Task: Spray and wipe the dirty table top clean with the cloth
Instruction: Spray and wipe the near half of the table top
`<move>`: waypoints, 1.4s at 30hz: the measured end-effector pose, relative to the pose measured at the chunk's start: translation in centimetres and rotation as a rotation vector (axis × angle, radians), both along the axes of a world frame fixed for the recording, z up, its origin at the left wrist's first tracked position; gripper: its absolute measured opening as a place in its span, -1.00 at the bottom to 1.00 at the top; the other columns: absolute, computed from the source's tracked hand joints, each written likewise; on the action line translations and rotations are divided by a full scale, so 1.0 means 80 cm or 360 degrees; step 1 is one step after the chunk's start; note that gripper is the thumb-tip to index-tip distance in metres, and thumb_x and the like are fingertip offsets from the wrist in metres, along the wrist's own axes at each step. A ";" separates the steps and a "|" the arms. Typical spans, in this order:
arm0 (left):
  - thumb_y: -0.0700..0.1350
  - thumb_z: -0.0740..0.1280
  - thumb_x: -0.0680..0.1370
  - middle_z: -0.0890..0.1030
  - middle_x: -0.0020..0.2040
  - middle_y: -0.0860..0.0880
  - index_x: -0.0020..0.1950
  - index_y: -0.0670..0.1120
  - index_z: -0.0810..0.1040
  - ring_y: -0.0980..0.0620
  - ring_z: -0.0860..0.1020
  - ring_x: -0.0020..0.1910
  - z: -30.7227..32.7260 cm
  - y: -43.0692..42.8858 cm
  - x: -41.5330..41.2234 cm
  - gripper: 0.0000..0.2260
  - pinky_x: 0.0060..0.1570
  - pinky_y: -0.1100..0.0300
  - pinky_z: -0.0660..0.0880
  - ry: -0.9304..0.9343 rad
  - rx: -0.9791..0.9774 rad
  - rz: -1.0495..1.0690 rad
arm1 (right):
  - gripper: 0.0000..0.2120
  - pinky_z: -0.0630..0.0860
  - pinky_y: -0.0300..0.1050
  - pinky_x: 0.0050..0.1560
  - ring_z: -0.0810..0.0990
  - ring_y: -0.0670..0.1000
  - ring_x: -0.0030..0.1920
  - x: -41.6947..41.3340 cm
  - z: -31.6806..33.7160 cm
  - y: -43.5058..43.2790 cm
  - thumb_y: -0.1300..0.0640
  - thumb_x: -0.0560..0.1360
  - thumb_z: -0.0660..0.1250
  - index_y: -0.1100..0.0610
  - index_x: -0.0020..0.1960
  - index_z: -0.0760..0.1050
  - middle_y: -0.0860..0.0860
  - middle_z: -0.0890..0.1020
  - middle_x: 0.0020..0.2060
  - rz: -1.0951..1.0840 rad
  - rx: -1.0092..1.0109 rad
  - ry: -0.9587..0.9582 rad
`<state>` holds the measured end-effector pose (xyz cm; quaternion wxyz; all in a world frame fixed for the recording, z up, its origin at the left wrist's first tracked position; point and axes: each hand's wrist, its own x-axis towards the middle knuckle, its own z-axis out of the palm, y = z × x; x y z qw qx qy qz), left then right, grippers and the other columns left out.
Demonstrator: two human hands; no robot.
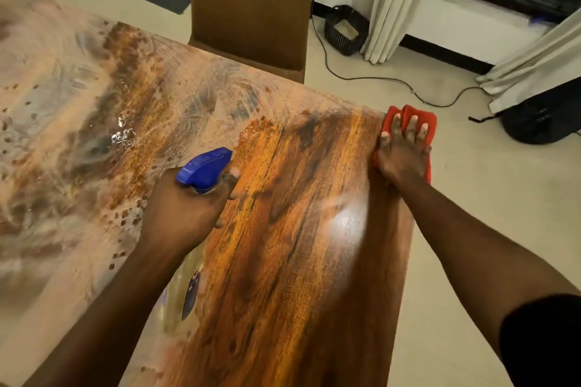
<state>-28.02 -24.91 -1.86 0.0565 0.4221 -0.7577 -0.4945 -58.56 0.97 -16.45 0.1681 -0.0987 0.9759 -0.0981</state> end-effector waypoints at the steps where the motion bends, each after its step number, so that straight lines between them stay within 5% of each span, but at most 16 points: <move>1: 0.16 0.48 0.61 0.80 -0.21 -0.09 -0.13 0.44 0.57 0.01 0.67 -0.52 0.000 -0.003 0.003 -0.81 -0.09 -0.31 0.73 -0.0014 0.0009 0.0016 | -0.37 -0.23 0.34 0.67 -0.32 0.24 0.72 -0.008 0.001 -0.020 -0.17 0.79 -0.11 -0.03 0.77 -0.22 0.10 -0.25 0.74 -0.0011 0.0007 -0.0020; 4: 0.17 0.47 0.61 0.81 -0.20 0.03 0.09 0.28 0.67 0.06 0.66 -0.53 0.001 -0.012 0.011 -0.92 -0.15 -0.15 0.74 -0.0031 0.0033 0.0027 | -0.35 -0.32 0.29 0.66 -0.37 0.23 0.70 -0.018 0.000 -0.089 -0.21 0.78 -0.13 -0.03 0.76 -0.27 0.08 -0.30 0.73 0.0151 0.0012 -0.0082; 6: 0.16 0.47 0.61 0.81 -0.17 0.17 0.42 0.08 0.65 0.11 0.64 -0.55 0.005 -0.017 0.015 -0.60 -0.25 0.04 0.67 -0.0038 0.0018 0.0069 | -0.34 -0.36 0.26 0.64 -0.40 0.21 0.69 -0.010 0.000 -0.144 -0.23 0.78 -0.14 -0.03 0.75 -0.30 0.06 -0.34 0.72 0.0309 0.0009 -0.0134; 8: 0.16 0.48 0.61 0.81 -0.18 0.14 0.53 0.03 0.57 0.12 0.63 -0.56 0.007 -0.023 0.023 -0.49 -0.25 0.03 0.66 -0.0005 0.0010 0.0121 | -0.33 -0.39 0.25 0.62 -0.41 0.20 0.69 0.010 0.000 -0.198 -0.23 0.77 -0.13 -0.03 0.75 -0.31 0.06 -0.35 0.71 0.0523 -0.0012 -0.0156; 10: 0.17 0.49 0.60 0.81 -0.22 -0.02 0.46 0.11 0.62 0.11 0.63 -0.56 0.007 -0.028 0.030 -0.56 -0.13 -0.16 0.73 -0.0005 0.0028 0.0151 | -0.30 -0.39 0.28 0.64 -0.42 0.20 0.68 0.048 -0.003 -0.246 -0.24 0.76 -0.09 -0.01 0.75 -0.32 0.07 -0.36 0.71 0.0824 -0.0011 -0.0149; 12: 0.17 0.49 0.60 0.80 -0.23 -0.08 0.12 0.40 0.68 0.10 0.64 -0.55 0.011 -0.029 0.036 -0.87 -0.02 -0.26 0.74 -0.0016 0.0011 0.0135 | -0.30 -0.30 0.35 0.67 -0.43 0.19 0.68 0.097 -0.006 -0.277 -0.24 0.76 -0.09 -0.01 0.74 -0.32 0.07 -0.36 0.71 0.1094 -0.0018 -0.0142; 15: 0.14 0.49 0.60 0.80 -0.22 -0.08 -0.24 0.55 0.62 0.11 0.64 -0.56 0.023 -0.027 0.044 -0.69 0.00 -0.28 0.72 -0.0096 -0.0054 0.0136 | -0.31 -0.26 0.37 0.67 -0.43 0.16 0.67 0.174 -0.009 -0.291 -0.23 0.76 -0.08 -0.02 0.74 -0.30 0.05 -0.34 0.71 0.1432 -0.0053 -0.0162; 18: 0.19 0.48 0.54 0.79 -0.18 -0.17 -0.08 0.29 0.64 0.07 0.66 -0.54 0.026 -0.022 0.046 -0.94 -0.04 -0.33 0.71 -0.0098 -0.0054 0.0114 | -0.35 -0.25 0.30 0.69 -0.31 0.14 0.72 0.240 -0.011 -0.259 -0.20 0.73 -0.13 0.00 0.76 -0.12 0.06 -0.17 0.75 0.1732 -0.0126 -0.0153; 20: 0.23 0.45 0.52 0.79 -0.17 -0.20 0.17 0.16 0.67 0.02 0.69 -0.50 0.027 -0.015 0.047 -0.72 -0.02 -0.31 0.71 -0.0139 -0.0072 0.0090 | -0.38 -0.18 0.27 0.70 -0.22 0.12 0.74 0.272 -0.013 -0.215 -0.19 0.75 -0.12 -0.01 0.76 -0.05 0.05 -0.06 0.76 0.1785 -0.0188 -0.0135; 24: 0.21 0.49 0.58 0.81 -0.23 -0.06 -0.09 0.25 0.64 -0.11 0.71 -0.45 0.021 -0.004 0.048 -0.89 -0.02 -0.24 0.73 -0.0091 -0.0008 0.0056 | -0.40 -0.09 0.22 0.71 -0.18 0.05 0.75 0.303 -0.019 -0.099 -0.19 0.78 -0.09 -0.07 0.77 -0.06 -0.01 -0.03 0.76 0.1694 -0.0231 -0.0059; 27: 0.21 0.49 0.58 0.82 -0.18 0.12 0.16 0.27 0.62 0.02 0.68 -0.52 0.019 0.004 0.054 -0.82 -0.11 -0.09 0.73 -0.0058 0.0038 0.0088 | -0.42 -0.07 0.19 0.70 -0.23 0.00 0.74 0.291 -0.023 -0.006 -0.20 0.80 -0.10 -0.12 0.77 -0.15 -0.08 -0.12 0.76 0.1480 -0.0204 -0.0001; 32: 0.15 0.49 0.60 0.81 -0.22 -0.01 -0.15 0.30 0.59 -0.09 0.69 -0.46 0.017 0.010 0.085 -0.84 0.02 -0.22 0.73 -0.0137 0.0017 0.0097 | -0.38 -0.13 0.23 0.70 -0.36 0.01 0.72 0.212 -0.017 0.090 -0.30 0.76 -0.26 -0.15 0.73 -0.35 -0.13 -0.34 0.72 0.1051 -0.0015 -0.0015; 36: 0.11 0.48 0.61 0.81 -0.22 0.06 -0.01 0.19 0.66 -0.06 0.69 -0.46 0.020 0.015 0.127 -0.96 0.01 -0.19 0.72 -0.0199 0.0028 0.0147 | -0.38 -0.23 0.24 0.71 -0.40 0.07 0.70 0.137 -0.004 0.090 -0.30 0.75 -0.25 -0.15 0.74 -0.33 -0.07 -0.34 0.71 0.0743 0.0036 -0.0027; 39: 0.12 0.46 0.61 0.78 -0.32 -0.02 0.11 0.01 0.74 -0.13 0.71 -0.39 0.021 0.024 0.166 -0.78 -0.04 -0.06 0.67 -0.0298 0.0026 0.0191 | -0.39 -0.23 0.28 0.70 -0.34 0.13 0.72 0.108 0.002 0.048 -0.21 0.78 -0.15 -0.12 0.75 -0.27 -0.02 -0.29 0.73 0.0452 0.0017 -0.0033; 42: 0.11 0.45 0.62 0.74 -0.38 -0.12 -0.02 -0.01 0.77 -0.20 0.71 -0.35 0.019 0.031 0.210 -0.78 -0.05 -0.10 0.67 -0.0356 0.0064 0.0260 | -0.39 -0.24 0.29 0.69 -0.33 0.16 0.72 0.116 0.003 0.000 -0.18 0.79 -0.13 -0.06 0.76 -0.23 0.03 -0.27 0.74 0.0342 0.0024 -0.0043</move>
